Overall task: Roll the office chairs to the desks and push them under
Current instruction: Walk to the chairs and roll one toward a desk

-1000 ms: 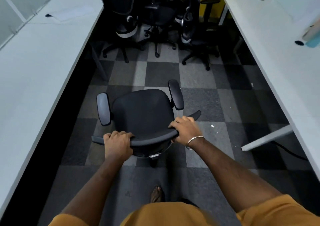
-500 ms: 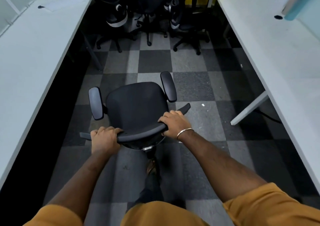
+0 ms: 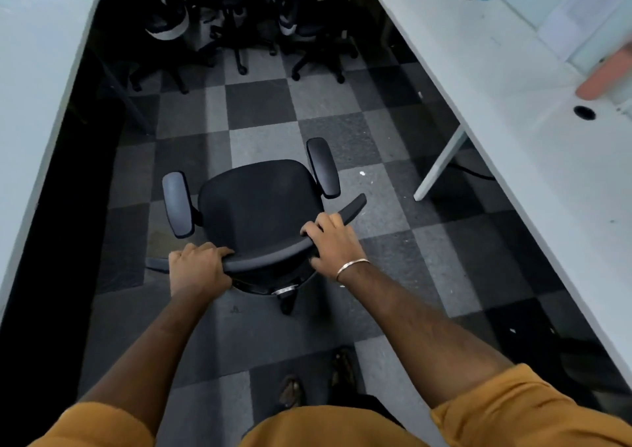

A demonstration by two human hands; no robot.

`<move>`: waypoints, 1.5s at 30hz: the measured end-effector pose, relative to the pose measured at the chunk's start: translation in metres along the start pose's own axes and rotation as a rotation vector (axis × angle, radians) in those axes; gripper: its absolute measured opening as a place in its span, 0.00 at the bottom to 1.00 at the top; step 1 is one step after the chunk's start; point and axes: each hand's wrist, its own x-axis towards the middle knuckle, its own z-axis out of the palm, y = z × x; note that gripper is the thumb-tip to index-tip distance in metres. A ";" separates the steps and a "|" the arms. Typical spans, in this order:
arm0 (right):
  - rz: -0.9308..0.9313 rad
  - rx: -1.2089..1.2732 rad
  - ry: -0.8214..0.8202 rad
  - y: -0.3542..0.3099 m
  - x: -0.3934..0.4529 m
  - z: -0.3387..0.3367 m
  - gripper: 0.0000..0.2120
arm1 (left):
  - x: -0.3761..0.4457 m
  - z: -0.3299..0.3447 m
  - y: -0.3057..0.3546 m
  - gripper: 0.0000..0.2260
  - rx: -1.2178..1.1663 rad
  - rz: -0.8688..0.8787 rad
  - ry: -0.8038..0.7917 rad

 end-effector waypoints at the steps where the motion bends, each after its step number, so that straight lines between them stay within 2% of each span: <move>1: 0.022 -0.005 0.014 -0.003 -0.014 0.005 0.25 | -0.013 0.004 0.002 0.24 0.001 0.021 0.013; 13: 0.222 -0.003 0.013 -0.044 -0.127 0.025 0.24 | -0.113 0.029 0.001 0.26 -0.013 0.142 0.026; 26: 0.191 0.096 0.074 -0.055 -0.289 0.042 0.22 | -0.246 0.067 0.025 0.23 -0.003 0.154 0.116; 33: 0.226 0.223 0.066 -0.070 -0.363 0.036 0.22 | -0.300 0.077 0.027 0.22 0.001 0.203 0.090; 40: 0.264 0.211 0.150 -0.098 -0.438 0.063 0.23 | -0.356 0.102 0.017 0.21 0.026 0.316 0.162; 45: 0.322 0.240 0.203 -0.121 -0.478 0.075 0.24 | -0.385 0.110 0.009 0.21 0.038 0.392 0.160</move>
